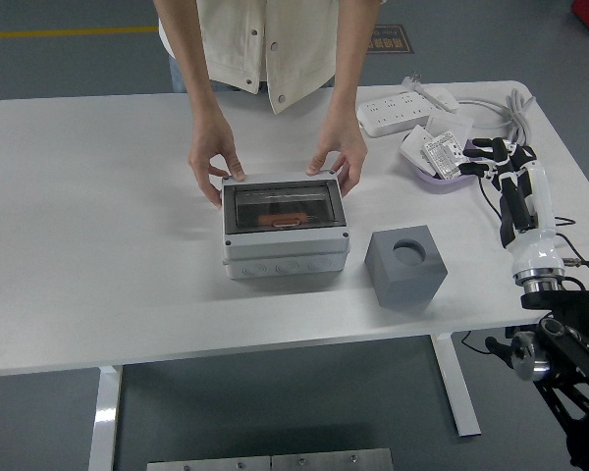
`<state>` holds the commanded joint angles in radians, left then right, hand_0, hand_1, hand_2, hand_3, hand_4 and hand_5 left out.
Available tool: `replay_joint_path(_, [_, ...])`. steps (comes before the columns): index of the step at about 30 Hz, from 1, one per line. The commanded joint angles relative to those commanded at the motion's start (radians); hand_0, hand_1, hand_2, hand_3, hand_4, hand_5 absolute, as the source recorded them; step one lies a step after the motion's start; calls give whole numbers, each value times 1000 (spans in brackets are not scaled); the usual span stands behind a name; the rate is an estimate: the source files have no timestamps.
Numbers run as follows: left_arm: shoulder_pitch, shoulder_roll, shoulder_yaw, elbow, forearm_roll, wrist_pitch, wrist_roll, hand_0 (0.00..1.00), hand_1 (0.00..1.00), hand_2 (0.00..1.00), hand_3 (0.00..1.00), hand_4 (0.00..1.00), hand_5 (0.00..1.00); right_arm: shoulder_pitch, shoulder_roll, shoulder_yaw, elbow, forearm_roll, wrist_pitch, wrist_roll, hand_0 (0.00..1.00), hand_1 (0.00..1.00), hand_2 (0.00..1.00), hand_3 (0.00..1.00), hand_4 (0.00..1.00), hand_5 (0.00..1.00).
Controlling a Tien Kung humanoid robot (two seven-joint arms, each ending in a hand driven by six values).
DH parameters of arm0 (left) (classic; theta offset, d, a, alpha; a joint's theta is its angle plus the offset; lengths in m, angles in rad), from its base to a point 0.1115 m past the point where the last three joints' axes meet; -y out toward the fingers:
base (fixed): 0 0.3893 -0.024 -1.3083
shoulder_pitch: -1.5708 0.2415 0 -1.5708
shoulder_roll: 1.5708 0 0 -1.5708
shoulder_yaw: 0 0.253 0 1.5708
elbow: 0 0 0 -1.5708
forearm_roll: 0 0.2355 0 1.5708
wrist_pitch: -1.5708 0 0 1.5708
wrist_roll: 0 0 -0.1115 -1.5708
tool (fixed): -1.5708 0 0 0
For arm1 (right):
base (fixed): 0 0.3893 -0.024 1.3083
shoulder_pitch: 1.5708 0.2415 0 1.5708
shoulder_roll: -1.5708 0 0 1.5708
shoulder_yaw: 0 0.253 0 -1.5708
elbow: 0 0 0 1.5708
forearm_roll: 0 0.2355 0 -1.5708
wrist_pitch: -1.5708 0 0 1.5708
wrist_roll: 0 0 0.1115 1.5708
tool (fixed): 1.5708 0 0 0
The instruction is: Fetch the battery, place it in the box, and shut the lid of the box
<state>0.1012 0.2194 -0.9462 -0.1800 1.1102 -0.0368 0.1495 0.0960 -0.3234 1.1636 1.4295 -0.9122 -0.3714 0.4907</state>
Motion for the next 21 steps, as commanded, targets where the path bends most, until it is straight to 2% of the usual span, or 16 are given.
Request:
replay_joint_path(5, [-2,7,5,0,-3,0,2,646,743,615,560,769,250,7,7,9,9,-2,-18,-10,569,512,584,587,860,760])
replay_joint_path(11, [-3,14,23,0,-17,0,0,651,743,614,560,768,249,7,7,2,18,-46,-57,-100,573,514,587,589,857,756])
replay_joint_path(12, [-2,15,23,0,-17,0,0,651,743,614,560,770,250,6,7,1,20,-55,-60,-113,574,514,584,580,810,693])
replay_joint_path(14, [0,16,21,0,-14,0,1,651,743,614,560,770,250,5,8,0,24,-72,-73,-132,574,514,584,580,810,693])
replay_joint_path(17, [3,15,16,0,-9,0,2,651,743,614,560,770,250,6,11,0,29,-121,-129,-190,574,514,584,580,810,693])
replay_joint_path(18, [3,14,15,0,-8,0,2,652,743,614,559,764,252,6,13,2,29,-136,-143,-209,549,494,559,579,676,551])
replay_joint_path(21, [2,12,17,0,-11,0,2,652,743,614,559,764,252,5,15,11,27,-161,-163,-258,549,494,559,579,676,551])
